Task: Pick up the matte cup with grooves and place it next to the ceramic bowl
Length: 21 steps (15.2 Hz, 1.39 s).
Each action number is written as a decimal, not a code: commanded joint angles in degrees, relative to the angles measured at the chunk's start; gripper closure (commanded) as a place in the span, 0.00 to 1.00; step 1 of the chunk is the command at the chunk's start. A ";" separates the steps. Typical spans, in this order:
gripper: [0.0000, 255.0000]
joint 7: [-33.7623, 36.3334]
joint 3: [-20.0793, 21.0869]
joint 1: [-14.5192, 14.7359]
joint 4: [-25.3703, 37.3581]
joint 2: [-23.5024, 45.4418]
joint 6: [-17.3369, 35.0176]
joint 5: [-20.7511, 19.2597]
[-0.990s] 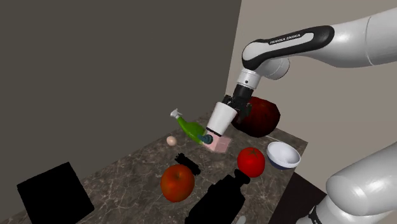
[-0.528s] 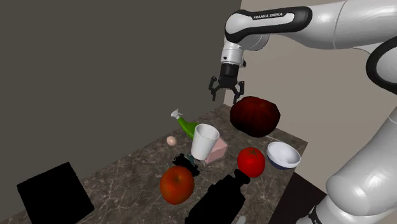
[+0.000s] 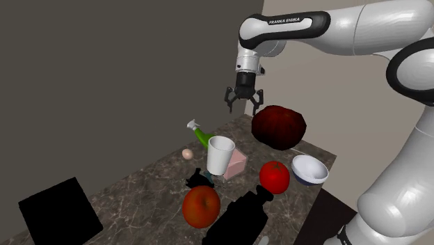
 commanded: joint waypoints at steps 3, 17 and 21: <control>0.00 -0.08 0.10 0.11 -1.63 -0.43 1.25 0.17; 1.00 -0.08 0.10 0.11 -1.61 -0.42 1.23 0.17; 0.00 -0.12 0.46 0.36 -5.99 -3.82 4.50 1.18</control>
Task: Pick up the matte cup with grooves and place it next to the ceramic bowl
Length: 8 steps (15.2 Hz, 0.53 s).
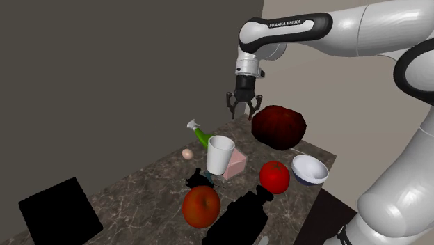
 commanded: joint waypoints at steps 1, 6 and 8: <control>0.00 -0.04 0.57 0.44 -6.33 -5.04 4.90 1.52; 0.00 1.21 3.43 3.41 -24.27 -19.40 20.10 6.81; 0.00 2.33 5.13 5.10 -30.34 -24.20 26.11 8.95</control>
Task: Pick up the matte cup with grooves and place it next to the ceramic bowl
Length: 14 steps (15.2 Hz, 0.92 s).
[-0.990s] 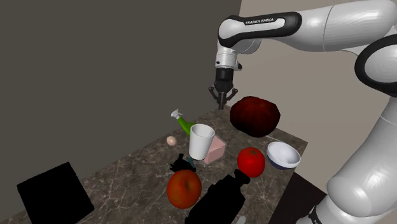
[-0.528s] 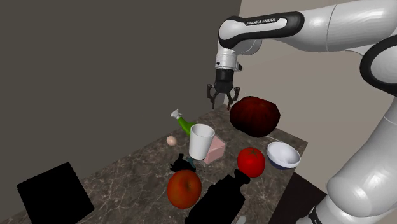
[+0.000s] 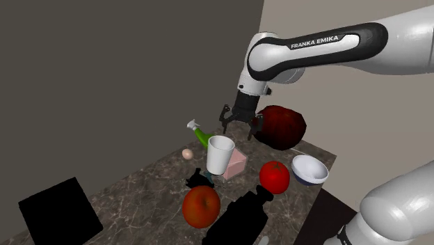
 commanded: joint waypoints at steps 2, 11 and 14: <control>0.00 1.30 1.86 1.74 -6.08 -4.94 6.42 2.24; 0.00 1.31 3.88 2.22 -9.49 -2.26 12.74 2.96; 0.00 1.32 3.88 2.22 -9.48 -2.25 12.74 2.96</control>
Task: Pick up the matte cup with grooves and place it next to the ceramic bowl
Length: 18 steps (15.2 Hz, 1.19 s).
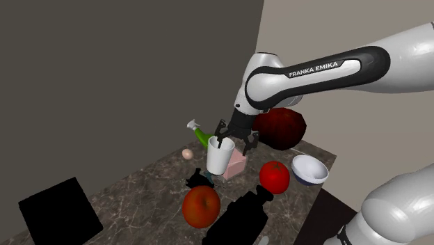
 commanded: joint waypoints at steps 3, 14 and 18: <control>0.00 0.00 0.00 0.00 -0.01 0.01 0.02 0.00; 1.00 0.13 -0.16 -0.03 0.48 -0.34 -0.79 -0.08; 1.00 0.71 -0.80 -0.14 2.60 -1.53 -4.04 -0.47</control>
